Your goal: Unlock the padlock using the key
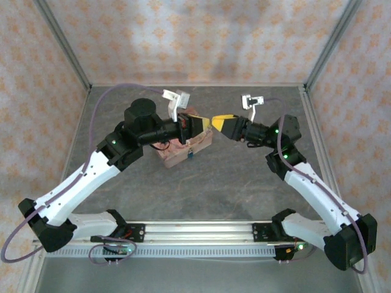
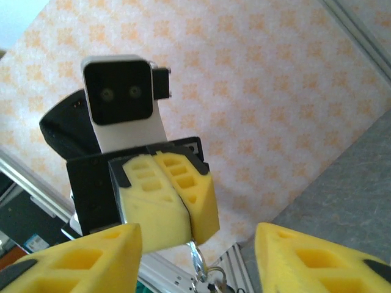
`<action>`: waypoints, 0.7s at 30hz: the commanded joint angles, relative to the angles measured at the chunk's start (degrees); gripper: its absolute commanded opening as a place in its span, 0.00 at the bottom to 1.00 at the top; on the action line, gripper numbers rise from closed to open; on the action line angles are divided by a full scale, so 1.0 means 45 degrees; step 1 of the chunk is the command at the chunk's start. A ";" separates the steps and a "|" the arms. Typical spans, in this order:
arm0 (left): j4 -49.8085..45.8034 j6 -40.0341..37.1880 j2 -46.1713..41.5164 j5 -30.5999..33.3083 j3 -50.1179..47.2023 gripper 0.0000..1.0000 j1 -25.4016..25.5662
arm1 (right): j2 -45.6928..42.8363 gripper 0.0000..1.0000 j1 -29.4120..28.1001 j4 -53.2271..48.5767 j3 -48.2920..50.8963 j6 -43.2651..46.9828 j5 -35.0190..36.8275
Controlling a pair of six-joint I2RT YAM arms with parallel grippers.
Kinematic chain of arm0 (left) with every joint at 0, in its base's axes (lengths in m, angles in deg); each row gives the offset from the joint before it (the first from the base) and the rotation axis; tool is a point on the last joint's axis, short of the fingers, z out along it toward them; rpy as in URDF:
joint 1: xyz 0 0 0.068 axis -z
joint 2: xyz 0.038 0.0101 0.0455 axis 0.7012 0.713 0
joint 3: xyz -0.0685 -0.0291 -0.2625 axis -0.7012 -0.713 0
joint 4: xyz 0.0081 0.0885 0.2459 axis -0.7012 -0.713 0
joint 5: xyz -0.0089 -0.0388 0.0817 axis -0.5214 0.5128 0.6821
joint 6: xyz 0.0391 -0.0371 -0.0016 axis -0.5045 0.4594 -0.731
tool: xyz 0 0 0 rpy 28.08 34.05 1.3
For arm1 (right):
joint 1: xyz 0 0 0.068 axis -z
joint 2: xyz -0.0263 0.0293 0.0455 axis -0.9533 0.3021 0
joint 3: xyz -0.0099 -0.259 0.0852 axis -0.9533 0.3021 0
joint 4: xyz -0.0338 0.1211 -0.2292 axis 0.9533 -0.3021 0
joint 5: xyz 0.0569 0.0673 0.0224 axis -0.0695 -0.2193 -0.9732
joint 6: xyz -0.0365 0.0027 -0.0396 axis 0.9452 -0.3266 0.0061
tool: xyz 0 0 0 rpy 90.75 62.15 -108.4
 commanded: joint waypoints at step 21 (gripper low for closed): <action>0.1181 0.0439 -0.0245 -0.0486 -0.0074 0.00 0.0069 | 0.0144 0.24 -0.0312 -0.0223 -0.0528 0.0906 -0.0945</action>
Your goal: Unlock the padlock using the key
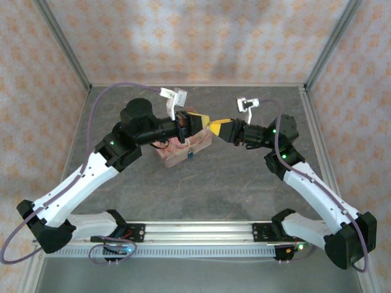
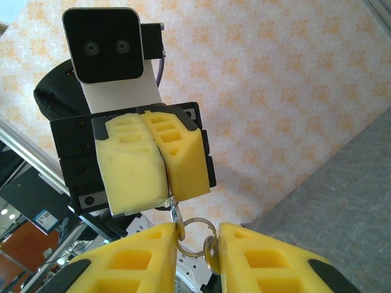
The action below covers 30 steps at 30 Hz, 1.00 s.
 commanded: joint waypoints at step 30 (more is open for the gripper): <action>-0.1819 0.0359 -0.0489 0.2985 0.0349 0.64 -0.0094 | -0.1443 0.00 -0.0151 -0.7173 -0.1889 0.6969 0.4631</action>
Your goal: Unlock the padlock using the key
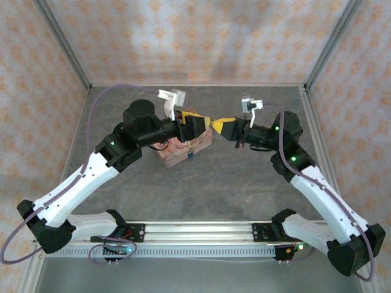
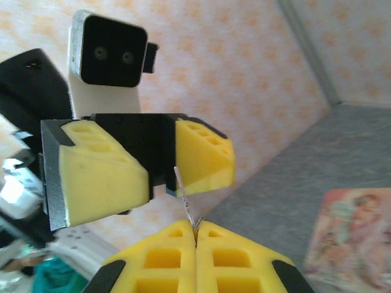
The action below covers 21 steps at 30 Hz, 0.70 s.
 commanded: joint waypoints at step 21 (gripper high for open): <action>-0.3109 0.4009 0.1777 0.2139 0.2351 0.71 0.0323 | 0.0446 0.00 -0.5368 -0.3923 -0.1296 0.8119 1.4147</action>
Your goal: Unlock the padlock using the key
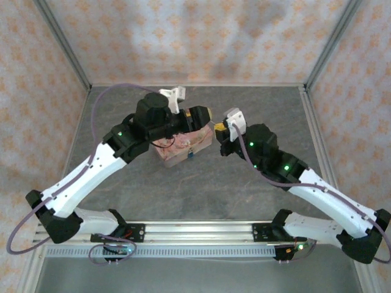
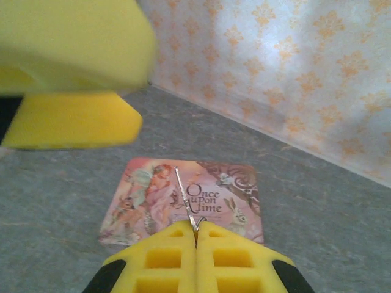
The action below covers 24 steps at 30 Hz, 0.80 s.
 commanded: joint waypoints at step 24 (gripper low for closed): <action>-0.0857 0.1306 0.1119 0.0272 0.1013 0.34 0.0119 | 0.0842 0.00 -0.2177 0.2268 0.0064 0.3433 0.4829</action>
